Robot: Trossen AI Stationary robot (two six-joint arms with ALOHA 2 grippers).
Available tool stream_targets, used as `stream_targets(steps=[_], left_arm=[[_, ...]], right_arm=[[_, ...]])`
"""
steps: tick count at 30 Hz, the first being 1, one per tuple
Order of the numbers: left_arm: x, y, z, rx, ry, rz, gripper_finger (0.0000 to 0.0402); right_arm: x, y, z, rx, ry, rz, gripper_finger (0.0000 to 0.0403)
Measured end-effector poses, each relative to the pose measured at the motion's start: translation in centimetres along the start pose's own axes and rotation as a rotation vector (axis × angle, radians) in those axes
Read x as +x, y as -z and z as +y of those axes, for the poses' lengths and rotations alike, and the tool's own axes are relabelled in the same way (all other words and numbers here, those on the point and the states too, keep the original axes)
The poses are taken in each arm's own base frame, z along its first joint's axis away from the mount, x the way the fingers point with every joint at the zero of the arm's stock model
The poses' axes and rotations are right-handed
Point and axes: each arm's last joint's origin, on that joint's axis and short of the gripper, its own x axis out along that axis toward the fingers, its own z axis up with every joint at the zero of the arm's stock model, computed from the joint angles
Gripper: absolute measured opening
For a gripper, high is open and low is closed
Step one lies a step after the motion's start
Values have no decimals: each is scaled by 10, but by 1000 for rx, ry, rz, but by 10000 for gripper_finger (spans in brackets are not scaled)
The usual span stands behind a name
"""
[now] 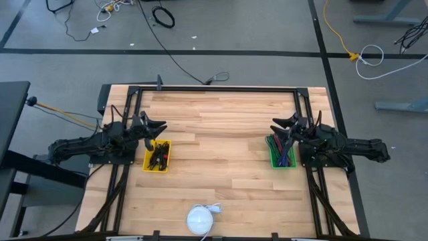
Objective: Pick & Place USB Port
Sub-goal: Return to Home Position
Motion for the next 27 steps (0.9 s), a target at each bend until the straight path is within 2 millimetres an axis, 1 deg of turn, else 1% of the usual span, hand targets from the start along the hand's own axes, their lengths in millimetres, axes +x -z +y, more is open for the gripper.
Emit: stream_targets(steps=[7,13,16,19,23,27], left_arm=[[0,0,0,0,0,0,103],[0,0,0,0,0,0,103],[0,0,0,0,0,0,103],[0,0,0,0,0,0,103],[0,0,0,0,1,1,103],[0,0,0,0,0,0,103]], right_arm=[[0,0,0,-11,1,1,204],[1,2,0,-205,-9,20,204],[1,4,3,-301,-126,44,204],[0,7,6,-351,-252,80,204],[-1,8,10,-344,-384,92,204],[-1,8,9,-270,-377,103,204]])
